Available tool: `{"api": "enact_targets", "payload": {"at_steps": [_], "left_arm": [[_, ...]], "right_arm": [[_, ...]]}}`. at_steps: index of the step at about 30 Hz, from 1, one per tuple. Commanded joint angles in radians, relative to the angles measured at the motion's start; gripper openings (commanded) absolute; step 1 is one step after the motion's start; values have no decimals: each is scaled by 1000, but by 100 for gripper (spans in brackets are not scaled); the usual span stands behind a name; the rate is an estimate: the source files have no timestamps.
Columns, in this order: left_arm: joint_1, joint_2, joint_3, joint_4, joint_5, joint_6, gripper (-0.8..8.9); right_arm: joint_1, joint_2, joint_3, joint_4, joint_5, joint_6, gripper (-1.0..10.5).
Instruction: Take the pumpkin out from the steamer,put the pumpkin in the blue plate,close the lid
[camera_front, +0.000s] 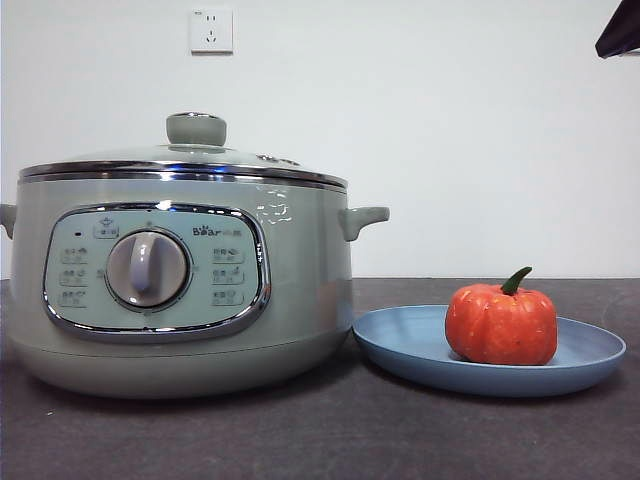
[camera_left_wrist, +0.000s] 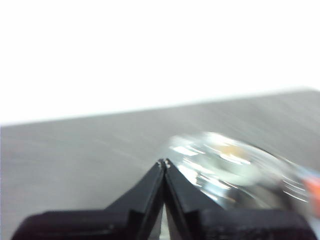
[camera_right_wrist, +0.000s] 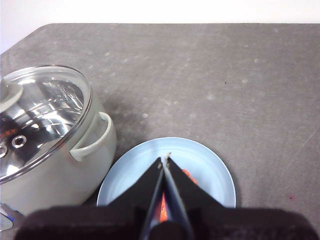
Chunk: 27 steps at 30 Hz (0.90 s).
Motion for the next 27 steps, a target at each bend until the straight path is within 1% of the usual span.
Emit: {"api": "enact_targets", "payload": {"at_steps": [1, 5, 7, 11, 14, 19, 27], "left_arm": [[94, -63, -109, 77, 6, 48, -1], [186, -146, -297, 203, 7, 51, -1], [210, -171, -375, 245, 6, 50, -1], [235, -192, -524, 313, 7, 43, -1], [235, -192, -592, 318, 7, 39, -1], [235, -192, -644, 327, 7, 20, -1], [234, -192, -647, 316, 7, 21, -1]], "right_arm": [[0, -2, -6, 4, 3, 11, 4], [0, -1, -6, 5, 3, 12, 4], [0, -1, -6, 5, 3, 11, 4], [0, -1, -6, 5, 3, 12, 4], [0, -2, -6, 4, 3, 12, 4], [0, -1, -6, 3, 3, 12, 4], [0, -1, -6, 3, 3, 12, 4]]}}
